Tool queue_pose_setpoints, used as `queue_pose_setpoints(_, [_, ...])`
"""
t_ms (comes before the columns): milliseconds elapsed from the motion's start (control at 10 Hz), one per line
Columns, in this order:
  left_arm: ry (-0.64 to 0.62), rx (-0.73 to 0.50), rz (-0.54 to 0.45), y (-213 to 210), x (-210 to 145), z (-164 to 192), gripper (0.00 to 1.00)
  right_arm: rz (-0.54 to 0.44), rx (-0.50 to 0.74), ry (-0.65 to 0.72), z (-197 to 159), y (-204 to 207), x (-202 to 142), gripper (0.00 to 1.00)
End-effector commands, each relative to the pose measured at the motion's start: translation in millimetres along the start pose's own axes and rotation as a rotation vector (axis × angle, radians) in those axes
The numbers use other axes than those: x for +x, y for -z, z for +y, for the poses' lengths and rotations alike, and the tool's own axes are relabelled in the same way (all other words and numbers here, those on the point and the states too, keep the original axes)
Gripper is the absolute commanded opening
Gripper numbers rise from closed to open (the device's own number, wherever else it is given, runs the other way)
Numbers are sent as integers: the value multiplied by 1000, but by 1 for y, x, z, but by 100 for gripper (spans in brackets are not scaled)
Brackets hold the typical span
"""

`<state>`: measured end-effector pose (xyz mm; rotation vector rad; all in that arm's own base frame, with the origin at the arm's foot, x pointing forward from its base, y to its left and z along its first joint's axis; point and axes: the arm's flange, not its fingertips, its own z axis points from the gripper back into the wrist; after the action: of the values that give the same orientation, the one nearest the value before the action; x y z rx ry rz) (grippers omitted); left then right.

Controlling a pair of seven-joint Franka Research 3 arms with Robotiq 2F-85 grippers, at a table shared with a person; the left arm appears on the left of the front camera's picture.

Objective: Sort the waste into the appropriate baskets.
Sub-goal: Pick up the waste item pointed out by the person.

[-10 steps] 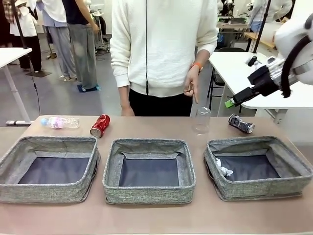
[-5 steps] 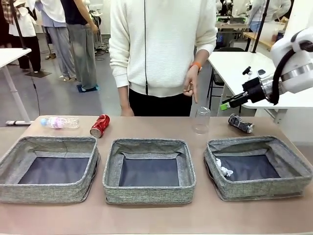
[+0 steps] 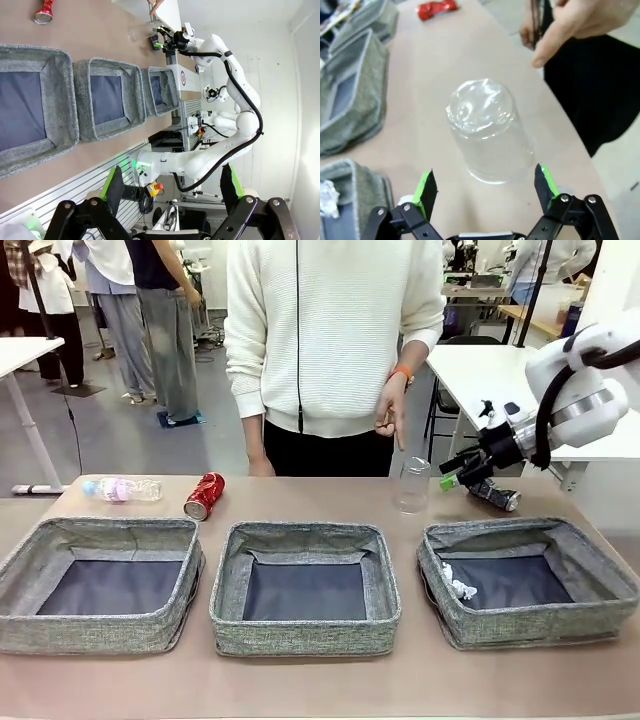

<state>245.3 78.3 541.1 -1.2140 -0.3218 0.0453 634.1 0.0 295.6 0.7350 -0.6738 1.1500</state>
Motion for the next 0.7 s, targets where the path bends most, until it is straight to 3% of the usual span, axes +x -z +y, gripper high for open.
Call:
queue_pose_setpoints(0, [18,-17,-3,0,0,-2,100,29,103,-99,-5,9,-2,100])
queue_pose_setpoints(300, [18,-17,-3,0,0,-2,100,13,135,-158,-8,55,-2,100])
queue_pose_setpoints(600, [18,-17,-3,0,0,-2,100,-77,55,-113,-14,77,-3,100])
